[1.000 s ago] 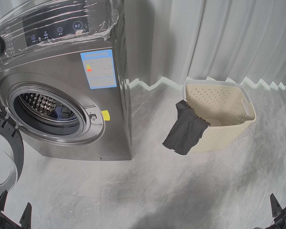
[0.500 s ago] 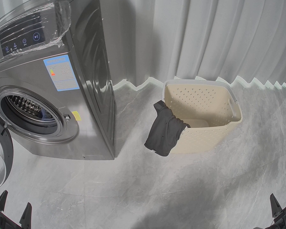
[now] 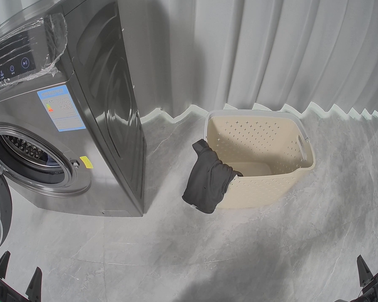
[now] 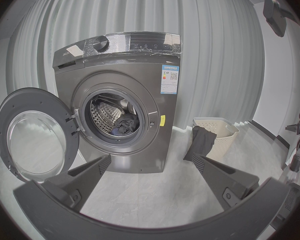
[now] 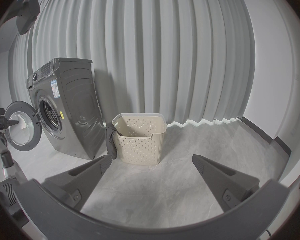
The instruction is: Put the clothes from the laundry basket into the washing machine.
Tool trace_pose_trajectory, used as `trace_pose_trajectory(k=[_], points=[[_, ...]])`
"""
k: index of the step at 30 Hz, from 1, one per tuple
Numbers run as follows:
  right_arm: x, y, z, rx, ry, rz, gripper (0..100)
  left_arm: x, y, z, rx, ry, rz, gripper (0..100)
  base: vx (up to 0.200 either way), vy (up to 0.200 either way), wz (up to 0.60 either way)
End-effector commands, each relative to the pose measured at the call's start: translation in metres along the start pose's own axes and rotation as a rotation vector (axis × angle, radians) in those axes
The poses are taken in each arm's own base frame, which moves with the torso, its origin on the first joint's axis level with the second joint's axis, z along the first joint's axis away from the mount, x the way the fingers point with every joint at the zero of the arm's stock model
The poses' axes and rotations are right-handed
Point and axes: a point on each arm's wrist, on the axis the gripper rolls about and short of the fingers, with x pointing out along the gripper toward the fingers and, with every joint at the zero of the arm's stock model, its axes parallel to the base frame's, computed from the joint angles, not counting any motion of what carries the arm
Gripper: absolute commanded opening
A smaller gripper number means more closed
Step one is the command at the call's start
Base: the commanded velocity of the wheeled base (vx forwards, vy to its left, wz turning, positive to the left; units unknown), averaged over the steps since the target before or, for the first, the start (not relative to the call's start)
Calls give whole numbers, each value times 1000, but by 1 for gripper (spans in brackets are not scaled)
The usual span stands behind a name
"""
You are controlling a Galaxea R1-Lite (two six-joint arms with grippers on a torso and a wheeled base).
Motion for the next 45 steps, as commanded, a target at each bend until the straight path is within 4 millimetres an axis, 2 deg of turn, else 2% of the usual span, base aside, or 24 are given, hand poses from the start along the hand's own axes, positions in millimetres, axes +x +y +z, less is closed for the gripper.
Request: trace_pose_trajectory(k=[1,8,14,42,44,45], points=[[0,0,-3,0,-6,0,100,0,0,-4,-1,-1,-1,100,200,0,0],[0,0,-3,0,-6,0,100,0,0,-4,-1,-1,0,100,29,0,0],[0,0,-3,0,-6,0,100,0,0,-4,-3,-3,0,100,0,-200,0],[0,0,-2,-13,-23,17,100,0,0,-4,5,-3,0,100,0,0,0],[0,1,1,-16,-46,21,100,0,0,-4,5,-3,0,100,0,0,0],[-6,1,21,-15,-135,34,100,0,0,-4,6,-3,0,100,0,0,0]])
